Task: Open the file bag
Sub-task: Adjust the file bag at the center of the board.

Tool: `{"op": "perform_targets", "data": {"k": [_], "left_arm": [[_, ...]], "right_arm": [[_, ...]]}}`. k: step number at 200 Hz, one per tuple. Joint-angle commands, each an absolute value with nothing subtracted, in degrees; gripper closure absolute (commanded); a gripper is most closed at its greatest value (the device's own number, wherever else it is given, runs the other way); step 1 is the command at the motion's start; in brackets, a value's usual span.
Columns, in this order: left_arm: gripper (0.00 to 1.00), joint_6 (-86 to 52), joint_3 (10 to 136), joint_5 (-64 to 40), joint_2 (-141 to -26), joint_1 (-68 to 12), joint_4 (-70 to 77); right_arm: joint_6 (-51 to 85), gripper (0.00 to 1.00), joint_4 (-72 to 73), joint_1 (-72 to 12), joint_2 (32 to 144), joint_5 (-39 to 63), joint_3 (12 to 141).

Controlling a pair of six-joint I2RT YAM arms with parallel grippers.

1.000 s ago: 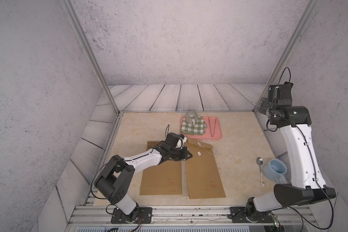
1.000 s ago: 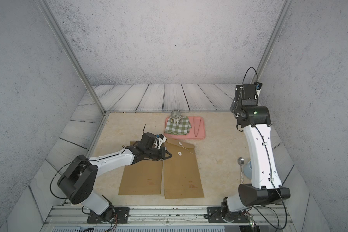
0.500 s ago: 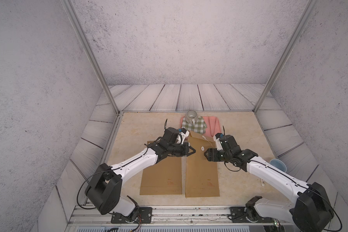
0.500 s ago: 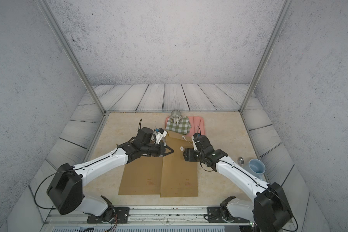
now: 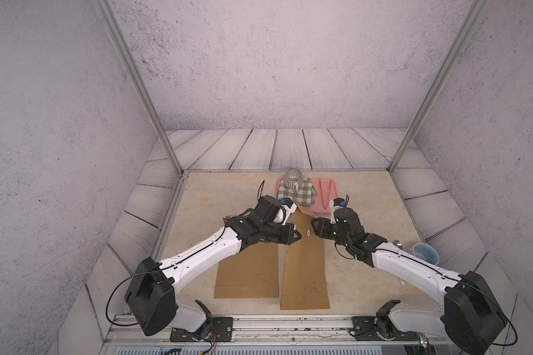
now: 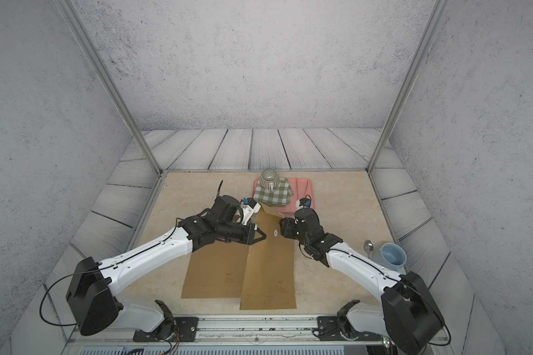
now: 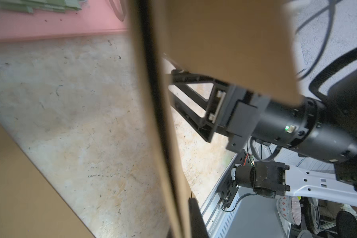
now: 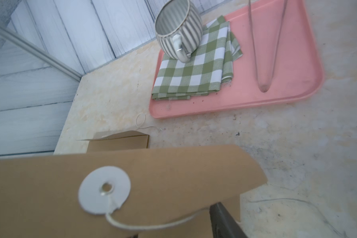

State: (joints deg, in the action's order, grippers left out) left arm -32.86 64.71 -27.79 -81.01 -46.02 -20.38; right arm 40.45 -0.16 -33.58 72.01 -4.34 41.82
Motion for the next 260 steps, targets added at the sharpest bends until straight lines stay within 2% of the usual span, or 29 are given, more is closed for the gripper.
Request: {"op": "perform_targets", "data": {"k": [1,38,64,81,122,154,179,192,206,220,240,260], "left_arm": [[1.0,-29.69,67.21,-25.74,-79.72,-46.76,-23.4],[1.0,-29.48,67.08,-24.93,-78.85,-46.76,-24.08],[1.0,-29.18,66.94,-24.48,-78.85,-46.76,-24.51],[1.0,-28.83,66.63,-24.41,-78.85,-46.75,-24.57],[1.0,-29.04,65.81,-25.45,-79.01,-46.76,-23.41],[1.0,-29.87,64.88,-28.7,-78.85,-46.74,-20.76],[1.0,-29.88,64.33,-29.66,-78.2,-46.66,-20.1],[1.0,-30.56,63.44,-29.63,-77.63,-46.52,-19.29],[1.0,-31.43,61.86,-29.32,-77.11,-46.4,-17.48],[1.0,-32.47,60.45,-28.3,-77.04,-46.17,-15.96],[1.0,-34.84,59.57,-28.18,-78.4,-45.0,-15.0],[1.0,-36.62,59.59,-28.78,-80.24,-44.14,-13.88]], "right_arm": [[40.79,0.47,-4.33,-33.57,73.1,-12.72,44.46],[40.14,0.51,-9.94,-31.26,73.6,-16.32,44.68],[38.76,0.55,-13.22,-25.56,72.69,-15.53,45.3],[36.26,0.58,-16.13,-22.32,71.92,-15.53,47.04],[26.88,0.58,-21.26,-18.17,71.91,-16.32,56.05],[21.23,0.56,-28.65,-13.35,85.16,-6.82,71.71],[20.7,0.46,-41.66,-9.97,100.8,-5.38,87.94],[21.4,0.4,-46.46,-8.52,103.93,-4.83,92.9],[21.27,0.34,-43.88,-8.62,100.54,-3.15,90.55],[21.72,0.31,-40.18,-9.11,94.01,-0.13,85.63],[22.35,0.32,-36.04,-10.64,82.88,2.31,77.44],[24.33,0.39,-32.01,-13.51,71.94,7.5,67.92]]}}
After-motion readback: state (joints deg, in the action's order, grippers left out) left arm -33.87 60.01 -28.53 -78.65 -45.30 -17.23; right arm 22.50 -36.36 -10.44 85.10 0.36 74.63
